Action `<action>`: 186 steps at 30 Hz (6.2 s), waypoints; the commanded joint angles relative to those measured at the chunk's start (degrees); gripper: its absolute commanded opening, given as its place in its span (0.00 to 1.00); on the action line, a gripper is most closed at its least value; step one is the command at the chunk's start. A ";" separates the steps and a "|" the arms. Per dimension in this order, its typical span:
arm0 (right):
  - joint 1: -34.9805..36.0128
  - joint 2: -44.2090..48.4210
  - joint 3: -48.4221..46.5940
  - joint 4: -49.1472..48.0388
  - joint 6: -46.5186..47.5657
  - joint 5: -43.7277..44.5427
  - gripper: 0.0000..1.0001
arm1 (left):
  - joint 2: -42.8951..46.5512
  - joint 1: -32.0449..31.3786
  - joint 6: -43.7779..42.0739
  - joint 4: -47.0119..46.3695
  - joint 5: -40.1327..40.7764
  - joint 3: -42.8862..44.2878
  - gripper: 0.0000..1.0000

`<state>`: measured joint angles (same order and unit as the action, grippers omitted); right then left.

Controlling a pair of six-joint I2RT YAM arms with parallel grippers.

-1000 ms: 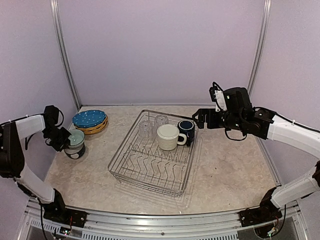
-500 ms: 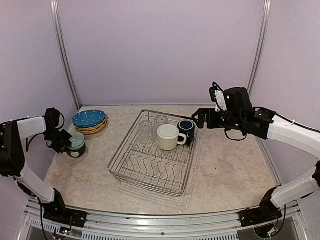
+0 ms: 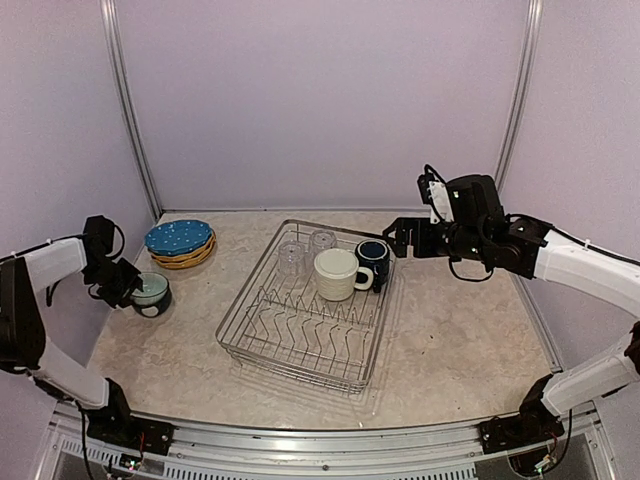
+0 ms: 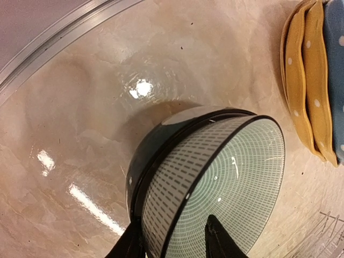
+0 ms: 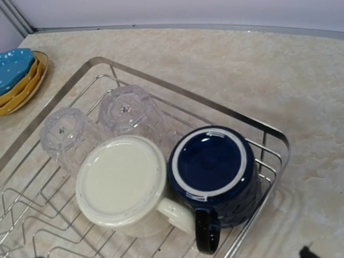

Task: Unload the mixed dishes from the dish rack
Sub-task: Place the bowl in the bowl, then grab the cup from the dish rack, then pass from the right arm to the left, then grab the cup at the center of the board.

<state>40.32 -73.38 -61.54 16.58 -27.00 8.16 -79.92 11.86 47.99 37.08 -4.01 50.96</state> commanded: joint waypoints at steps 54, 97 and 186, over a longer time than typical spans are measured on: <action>2.56 -60.87 -63.64 24.27 12.51 -0.79 0.94 | 16.03 -38.31 -14.31 -3.92 -7.40 9.87 0.93; -0.20 -22.43 -14.76 -35.63 -12.06 -30.84 0.28 | 8.63 -38.83 -0.98 -20.66 -29.42 15.43 0.92; 8.63 -60.89 -62.33 17.44 17.87 -4.36 1.00 | -28.24 -32.83 -16.98 23.78 8.34 36.18 0.03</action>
<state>48.66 -130.96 -119.50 29.32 -11.16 1.39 -106.61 -20.64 31.42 60.29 3.09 85.58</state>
